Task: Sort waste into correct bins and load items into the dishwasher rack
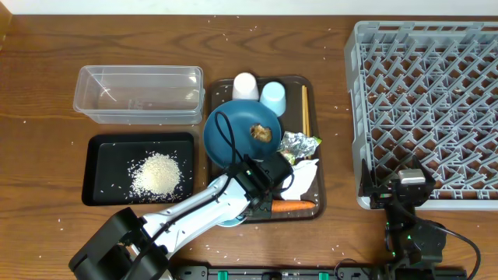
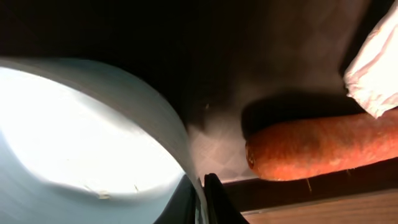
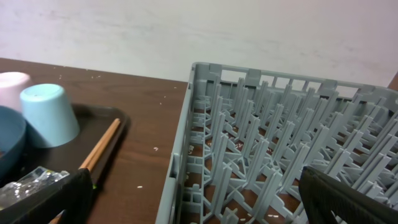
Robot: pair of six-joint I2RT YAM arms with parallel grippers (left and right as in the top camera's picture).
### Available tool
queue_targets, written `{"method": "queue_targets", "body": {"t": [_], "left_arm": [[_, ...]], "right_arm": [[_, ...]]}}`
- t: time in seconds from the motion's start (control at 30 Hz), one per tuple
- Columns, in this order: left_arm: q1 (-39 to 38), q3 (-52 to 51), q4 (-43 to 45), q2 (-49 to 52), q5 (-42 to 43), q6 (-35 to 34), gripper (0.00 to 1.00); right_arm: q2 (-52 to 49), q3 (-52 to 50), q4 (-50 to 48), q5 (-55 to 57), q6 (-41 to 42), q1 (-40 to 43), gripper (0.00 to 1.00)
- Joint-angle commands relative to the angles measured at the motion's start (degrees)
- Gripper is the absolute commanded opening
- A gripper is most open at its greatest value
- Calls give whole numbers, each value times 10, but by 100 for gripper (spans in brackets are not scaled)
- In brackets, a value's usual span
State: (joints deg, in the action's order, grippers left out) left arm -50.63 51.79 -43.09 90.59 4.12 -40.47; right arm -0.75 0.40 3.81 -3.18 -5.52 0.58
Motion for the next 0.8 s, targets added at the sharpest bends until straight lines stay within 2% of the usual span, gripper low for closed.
{"method": "queue_targets", "body": {"t": [0.0, 0.27, 0.43, 0.63, 0.77], "left_arm": [[0, 7, -12, -13, 17, -5, 6], [4, 20, -37, -117, 16, -5, 6], [34, 20, -53, -203, 16, -2, 6], [127, 20, -66, -299, 16, 22, 6], [234, 20, -63, -347, 34, 36, 6]], "right_arm": [[0, -1, 2, 0, -3, 5, 99], [0, -1, 2, 0, -3, 5, 99], [0, -1, 2, 0, -3, 5, 99], [0, -1, 2, 0, -3, 5, 99], [0, -1, 2, 0, -3, 5, 99]]}}
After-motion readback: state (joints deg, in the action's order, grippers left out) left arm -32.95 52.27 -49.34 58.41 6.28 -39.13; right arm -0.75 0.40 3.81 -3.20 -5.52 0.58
